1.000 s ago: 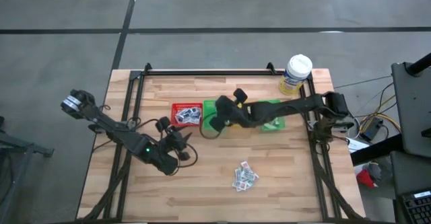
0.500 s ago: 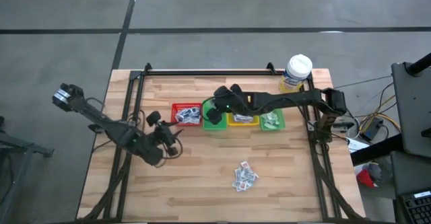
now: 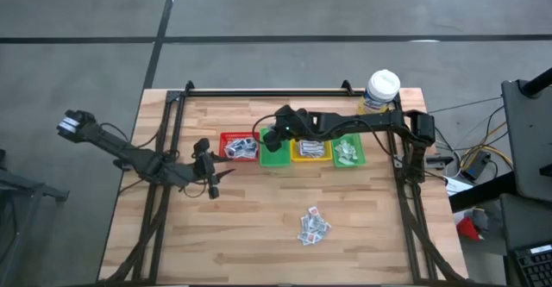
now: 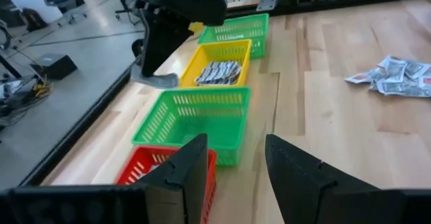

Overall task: Pick & Place First Aid Supplies
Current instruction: Put the ointment pack into the left green basket

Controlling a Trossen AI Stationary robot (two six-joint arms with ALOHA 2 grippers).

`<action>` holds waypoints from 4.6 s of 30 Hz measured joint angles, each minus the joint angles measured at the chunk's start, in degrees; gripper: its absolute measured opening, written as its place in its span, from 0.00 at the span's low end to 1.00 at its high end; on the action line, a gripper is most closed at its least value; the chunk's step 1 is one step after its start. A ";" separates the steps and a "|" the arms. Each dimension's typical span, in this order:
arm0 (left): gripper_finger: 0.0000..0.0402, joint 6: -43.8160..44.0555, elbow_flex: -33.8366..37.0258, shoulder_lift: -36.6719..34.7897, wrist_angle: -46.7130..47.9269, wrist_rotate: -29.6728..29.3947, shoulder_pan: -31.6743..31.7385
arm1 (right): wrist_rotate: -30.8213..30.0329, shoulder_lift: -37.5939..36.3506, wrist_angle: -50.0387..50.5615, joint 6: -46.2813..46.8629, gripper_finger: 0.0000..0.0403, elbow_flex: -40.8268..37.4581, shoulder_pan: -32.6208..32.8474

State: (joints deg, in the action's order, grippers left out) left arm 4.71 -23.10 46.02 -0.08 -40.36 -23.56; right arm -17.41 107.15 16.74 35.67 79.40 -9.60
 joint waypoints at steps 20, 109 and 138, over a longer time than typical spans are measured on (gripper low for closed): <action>0.38 -2.78 2.57 -0.33 -6.94 5.84 1.21 | 5.39 0.05 1.48 7.46 0.02 -4.89 1.26; 0.38 -3.23 2.59 -0.29 -7.56 5.88 1.19 | 27.59 -2.95 25.68 -6.07 0.20 -5.64 25.04; 0.38 -4.28 2.67 -0.29 -7.58 5.86 1.19 | 21.73 -2.73 21.45 -29.78 0.32 -14.35 26.20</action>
State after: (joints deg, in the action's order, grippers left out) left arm 0.43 -20.44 45.74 -7.66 -34.50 -22.37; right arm 4.32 104.42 38.19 5.89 65.05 16.60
